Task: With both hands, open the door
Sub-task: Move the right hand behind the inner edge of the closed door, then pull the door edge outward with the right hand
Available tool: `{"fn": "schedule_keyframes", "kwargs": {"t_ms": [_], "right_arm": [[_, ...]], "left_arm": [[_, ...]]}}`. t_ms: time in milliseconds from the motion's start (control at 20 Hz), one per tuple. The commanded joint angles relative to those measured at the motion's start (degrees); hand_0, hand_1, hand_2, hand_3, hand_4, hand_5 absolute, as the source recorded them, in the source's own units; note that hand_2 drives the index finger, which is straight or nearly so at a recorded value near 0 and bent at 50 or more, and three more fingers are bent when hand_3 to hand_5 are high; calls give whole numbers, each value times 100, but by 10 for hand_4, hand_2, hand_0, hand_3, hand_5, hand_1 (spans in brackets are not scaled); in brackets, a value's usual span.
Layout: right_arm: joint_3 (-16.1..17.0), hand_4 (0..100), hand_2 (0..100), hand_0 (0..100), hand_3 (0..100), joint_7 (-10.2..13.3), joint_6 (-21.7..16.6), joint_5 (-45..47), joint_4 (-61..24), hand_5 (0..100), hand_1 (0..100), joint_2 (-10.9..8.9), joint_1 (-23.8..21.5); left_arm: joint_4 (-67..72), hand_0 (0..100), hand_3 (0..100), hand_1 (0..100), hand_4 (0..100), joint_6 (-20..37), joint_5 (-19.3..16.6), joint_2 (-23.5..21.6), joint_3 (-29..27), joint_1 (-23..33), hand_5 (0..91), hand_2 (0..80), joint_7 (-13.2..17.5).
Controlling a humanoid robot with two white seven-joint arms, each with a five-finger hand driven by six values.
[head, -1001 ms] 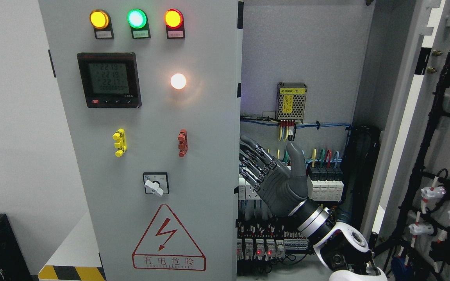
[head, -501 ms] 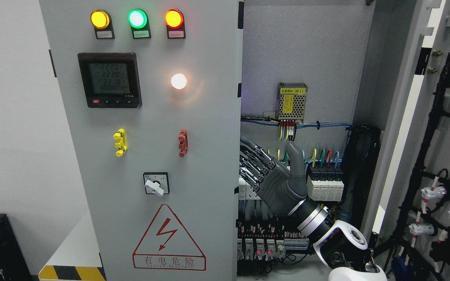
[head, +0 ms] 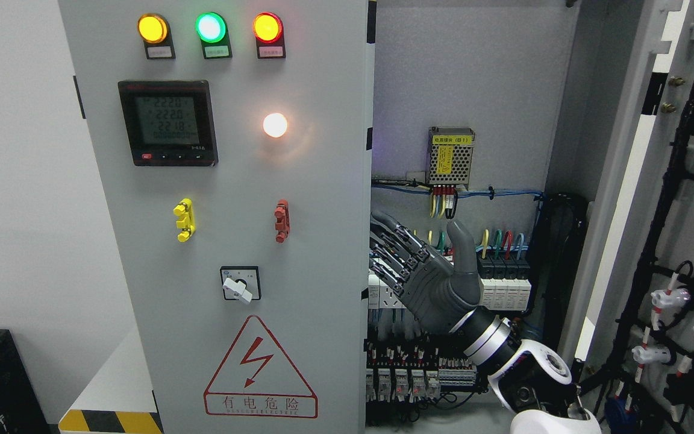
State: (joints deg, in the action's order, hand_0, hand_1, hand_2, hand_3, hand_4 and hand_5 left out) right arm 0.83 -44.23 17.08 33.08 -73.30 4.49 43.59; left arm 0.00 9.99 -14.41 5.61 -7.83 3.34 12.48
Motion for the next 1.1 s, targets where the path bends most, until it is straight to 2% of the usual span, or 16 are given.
{"fn": "schedule_keyframes", "kwargs": {"t_ms": [0, 300, 450, 851, 1051], "right_arm": [[-242, 0, 0, 0, 0, -103, -3, -12, 18, 0, 0, -1, 0], [-268, 0, 0, 0, 0, -156, 6, -30, 18, 0, 0, -9, -9], [-268, 0, 0, 0, 0, -331, -3, -47, 26, 0, 0, -9, -9], [-250, 0, 0, 0, 0, -296, -12, -56, 18, 0, 0, -1, 0], [-347, 0, 0, 0, 0, -305, -12, -21, -122, 0, 0, -1, -79]], "left_arm": [[-53, 837, 0, 212, 0, 3, 0, 1, 1, 0, 0, 0, 0], [-53, 837, 0, 212, 0, 3, 0, 1, 1, 0, 0, 0, 0], [-53, 837, 0, 212, 0, 3, 0, 1, 1, 0, 0, 0, 0], [-53, 837, 0, 212, 0, 3, 0, 1, 1, 0, 0, 0, 0], [-53, 838, 0, 212, 0, 3, 0, 1, 1, 0, 0, 0, 0]]}}
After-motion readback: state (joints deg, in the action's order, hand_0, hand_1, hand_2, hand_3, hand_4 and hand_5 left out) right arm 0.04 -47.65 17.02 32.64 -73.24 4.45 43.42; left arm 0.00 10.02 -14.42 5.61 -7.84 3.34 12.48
